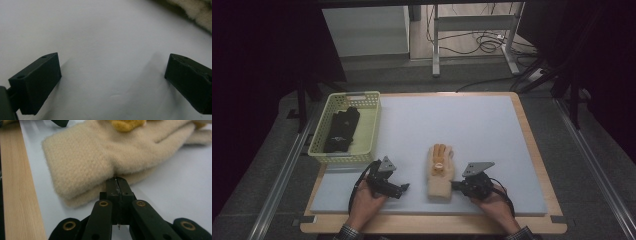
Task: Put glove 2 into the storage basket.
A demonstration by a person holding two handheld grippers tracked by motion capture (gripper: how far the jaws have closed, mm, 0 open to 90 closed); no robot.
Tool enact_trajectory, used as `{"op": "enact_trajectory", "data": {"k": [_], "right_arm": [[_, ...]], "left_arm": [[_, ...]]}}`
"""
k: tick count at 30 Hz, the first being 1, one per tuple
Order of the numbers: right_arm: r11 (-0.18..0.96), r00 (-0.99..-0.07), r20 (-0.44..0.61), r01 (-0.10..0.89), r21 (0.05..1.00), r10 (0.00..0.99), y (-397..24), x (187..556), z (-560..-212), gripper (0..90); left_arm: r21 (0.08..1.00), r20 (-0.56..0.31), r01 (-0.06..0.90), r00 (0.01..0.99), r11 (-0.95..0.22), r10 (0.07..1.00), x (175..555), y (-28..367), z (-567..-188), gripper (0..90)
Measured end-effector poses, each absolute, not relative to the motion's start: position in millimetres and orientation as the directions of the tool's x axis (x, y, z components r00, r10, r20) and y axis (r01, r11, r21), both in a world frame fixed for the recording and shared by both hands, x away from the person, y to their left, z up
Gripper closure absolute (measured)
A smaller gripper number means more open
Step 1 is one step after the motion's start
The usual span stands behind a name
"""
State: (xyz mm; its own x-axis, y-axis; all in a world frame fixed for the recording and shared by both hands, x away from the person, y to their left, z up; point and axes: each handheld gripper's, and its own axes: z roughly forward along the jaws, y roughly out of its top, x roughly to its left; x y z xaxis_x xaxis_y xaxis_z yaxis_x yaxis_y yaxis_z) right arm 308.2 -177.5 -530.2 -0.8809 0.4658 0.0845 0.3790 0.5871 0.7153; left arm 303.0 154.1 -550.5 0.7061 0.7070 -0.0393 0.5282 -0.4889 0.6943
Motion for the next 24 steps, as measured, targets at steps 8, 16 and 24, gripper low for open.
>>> {"op": "enact_trajectory", "data": {"k": [8, 16, 24], "right_arm": [[0.599, -0.891, 0.065, 0.355, 0.718, 0.45, -155.1, 309.4, -531.6, 88.3], [0.591, -0.895, 0.072, 0.349, 0.728, 0.44, -143.7, 313.7, -533.9, 87.9], [0.593, -0.895, 0.051, 0.336, 0.732, 0.444, -131.9, 316.7, -534.9, 87.8]], "left_arm": [[0.694, -0.04, 0.529, 0.706, -0.489, 0.707, 303.0, 154.1, -550.5, 0.6], [0.694, -0.046, 0.535, 0.701, -0.482, 0.712, 302.1, 155.2, -549.8, 2.0], [0.696, -0.044, 0.521, 0.717, -0.493, 0.696, 299.5, 163.1, -549.9, 4.9]]}}
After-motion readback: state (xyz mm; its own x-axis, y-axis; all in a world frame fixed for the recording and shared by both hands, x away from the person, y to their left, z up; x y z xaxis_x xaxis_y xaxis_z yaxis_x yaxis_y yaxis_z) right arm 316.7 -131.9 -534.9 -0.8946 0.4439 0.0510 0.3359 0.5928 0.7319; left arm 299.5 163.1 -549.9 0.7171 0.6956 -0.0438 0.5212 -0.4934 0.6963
